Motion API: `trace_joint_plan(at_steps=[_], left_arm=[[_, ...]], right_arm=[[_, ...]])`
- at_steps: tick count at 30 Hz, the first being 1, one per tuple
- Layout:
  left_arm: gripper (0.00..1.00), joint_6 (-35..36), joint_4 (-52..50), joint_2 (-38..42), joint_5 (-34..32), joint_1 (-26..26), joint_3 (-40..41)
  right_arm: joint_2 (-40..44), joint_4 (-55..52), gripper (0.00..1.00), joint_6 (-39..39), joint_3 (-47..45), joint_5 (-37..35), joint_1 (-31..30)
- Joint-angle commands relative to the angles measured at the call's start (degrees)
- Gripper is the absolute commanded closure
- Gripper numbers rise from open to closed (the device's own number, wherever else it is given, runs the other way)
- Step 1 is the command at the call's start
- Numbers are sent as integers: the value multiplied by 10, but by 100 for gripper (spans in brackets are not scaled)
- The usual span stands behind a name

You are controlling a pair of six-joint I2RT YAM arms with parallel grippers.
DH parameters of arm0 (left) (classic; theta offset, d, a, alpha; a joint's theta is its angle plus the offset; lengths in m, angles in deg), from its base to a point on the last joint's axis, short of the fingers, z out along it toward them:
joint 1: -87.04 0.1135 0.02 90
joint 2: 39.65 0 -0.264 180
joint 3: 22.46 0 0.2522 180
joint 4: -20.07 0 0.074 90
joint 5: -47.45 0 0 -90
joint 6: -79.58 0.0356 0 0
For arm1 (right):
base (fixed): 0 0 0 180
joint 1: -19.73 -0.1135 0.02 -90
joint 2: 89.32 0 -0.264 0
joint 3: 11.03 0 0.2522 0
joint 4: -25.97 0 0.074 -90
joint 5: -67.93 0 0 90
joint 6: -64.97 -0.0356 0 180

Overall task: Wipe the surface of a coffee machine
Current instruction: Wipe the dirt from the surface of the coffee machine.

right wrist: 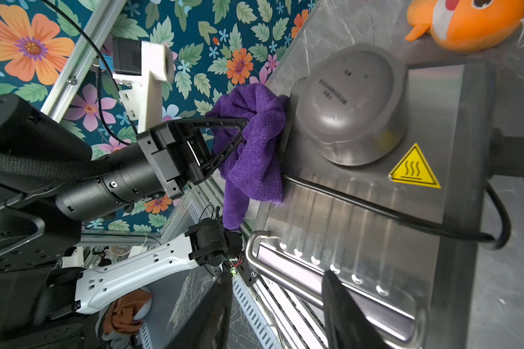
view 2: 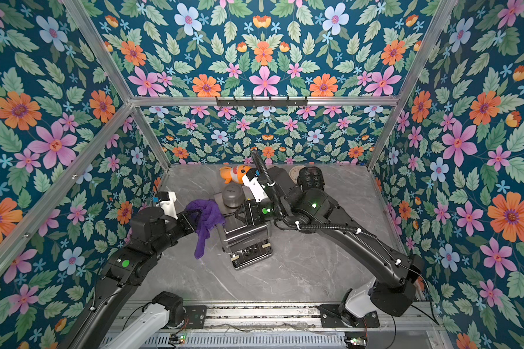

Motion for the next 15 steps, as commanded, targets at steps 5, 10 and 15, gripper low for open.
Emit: trace_joint_plan(at_steps=[5,10,15], left_arm=[[100,-26,46,-2,59,0,90],[100,-44,85,3,66,1,142],[100,-18,70,-15,50,2,106]], right_arm=[[2,21,50,-2,-11,-13,-1],[6,5,51,-2,-9,-17,0],[17,-1,51,1,-16,-37,-1]])
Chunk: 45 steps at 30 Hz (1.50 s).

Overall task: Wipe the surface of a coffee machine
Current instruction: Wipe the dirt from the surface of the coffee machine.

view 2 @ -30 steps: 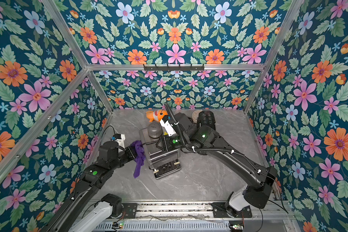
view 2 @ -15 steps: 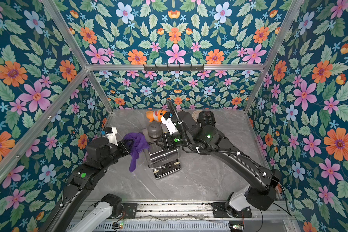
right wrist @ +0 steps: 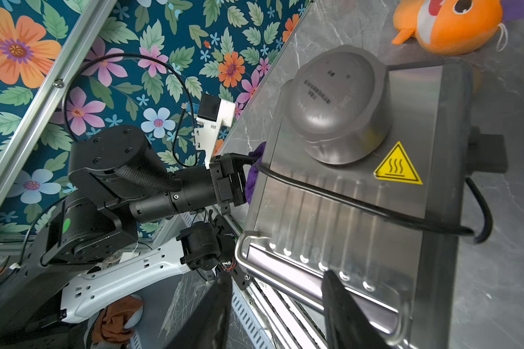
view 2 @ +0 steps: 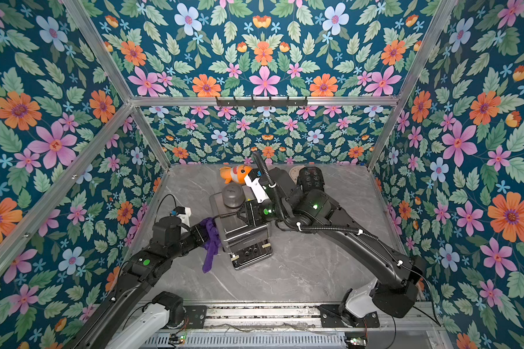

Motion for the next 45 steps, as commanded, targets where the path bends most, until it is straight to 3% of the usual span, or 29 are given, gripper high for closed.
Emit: trace_joint_plan(at_steps=[1,7,12,21,37,45], left_arm=[[100,24,20,-11,-5,2,-36],[100,48,18,-38,-3,2,-87],[100,34,52,-58,-3,5,-34],[100,-1,127,-67,8,10,67],[100,26,204,-143,58,55,133],[100,57,146,-108,49,80,86]], right_arm=[[6,-4,51,3,-1,-21,-1],[4,-17,50,15,5,-56,0],[3,-42,49,2,-13,-79,9],[24,-6,49,-29,-82,-38,9],[26,-2,50,-32,-82,-40,8],[25,-3,50,-34,-81,-39,7]])
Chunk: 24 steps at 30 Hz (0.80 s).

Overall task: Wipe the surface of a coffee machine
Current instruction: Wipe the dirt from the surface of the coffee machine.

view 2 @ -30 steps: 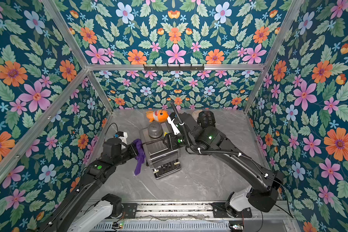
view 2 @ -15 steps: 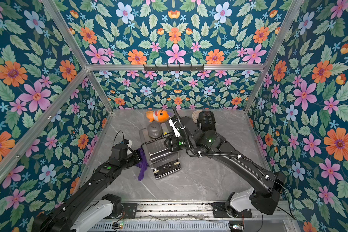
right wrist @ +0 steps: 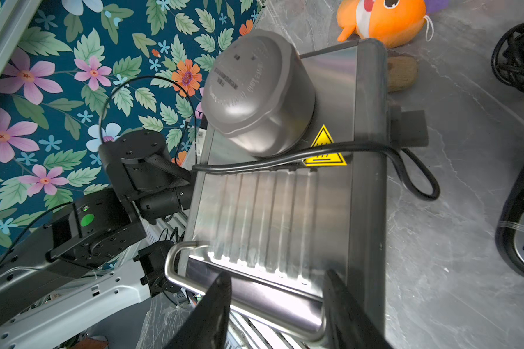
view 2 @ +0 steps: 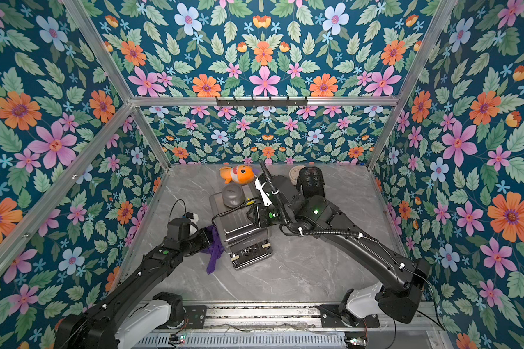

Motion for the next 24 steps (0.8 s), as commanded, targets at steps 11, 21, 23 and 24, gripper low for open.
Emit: trace_joint_plan(at_steps=[11,21,23,24], left_arm=[[100,15,-15,38,0,5,-35],[100,19,34,-21,22,8,8],[100,36,-7,0,0,12,-21],[100,44,-26,14,-13,14,-34]], right_arm=[[-7,-22,50,-9,1,23,-4],[-8,-28,50,-8,7,22,-6],[-8,-32,50,-7,10,21,-6],[-8,-33,50,-7,10,21,-6]])
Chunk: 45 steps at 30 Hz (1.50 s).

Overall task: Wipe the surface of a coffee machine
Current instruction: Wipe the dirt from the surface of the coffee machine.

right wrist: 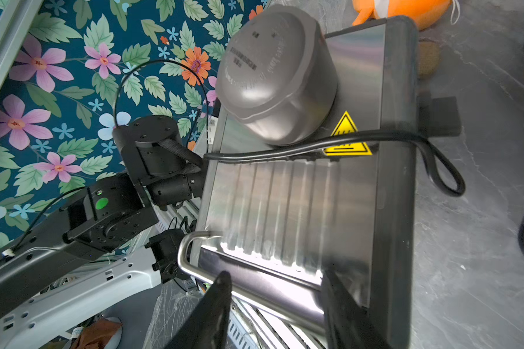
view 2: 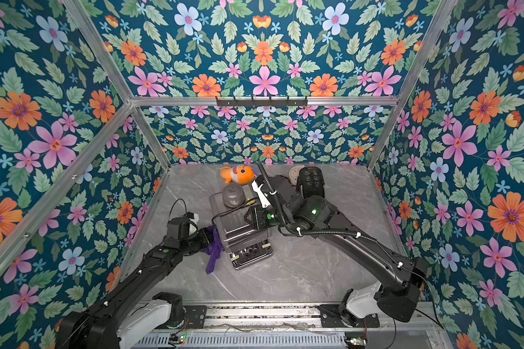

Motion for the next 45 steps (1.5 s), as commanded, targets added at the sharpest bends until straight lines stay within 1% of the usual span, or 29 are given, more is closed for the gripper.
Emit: trace_joint_plan(at_steps=[1,3,6,13,17,21,26,28,30,33,36,39,45], left_arm=[[100,36,-41,39,-46,4,-47],[100,50,-68,73,-65,4,-72],[100,59,-83,116,-48,3,-97],[100,31,-95,208,56,4,-101],[100,28,-99,258,109,3,-113],[100,31,-96,289,158,3,-113],[100,17,-57,314,250,3,-89],[100,17,-51,325,249,3,-77],[100,15,-50,329,233,3,-62],[100,-1,-31,322,236,3,-34],[100,0,-33,317,231,3,-21],[100,17,-54,317,230,4,-37],[100,15,-36,312,270,3,-76]], right_arm=[[-1,-28,50,-4,6,-4,-1],[1,-29,50,-2,7,-6,-1],[3,-28,50,0,9,-12,-1],[5,-35,50,5,22,-13,-1],[-2,-37,50,13,33,-13,-1],[-15,-46,50,17,54,-5,-1],[-18,-48,50,17,62,-8,-4],[-20,-49,50,17,62,-10,-3],[-22,-48,50,16,63,-12,-4],[-29,-48,50,15,66,-12,-4],[-36,-49,50,15,69,-11,-4],[-42,-52,50,16,75,-10,-4],[-46,-56,50,18,80,-12,-4]])
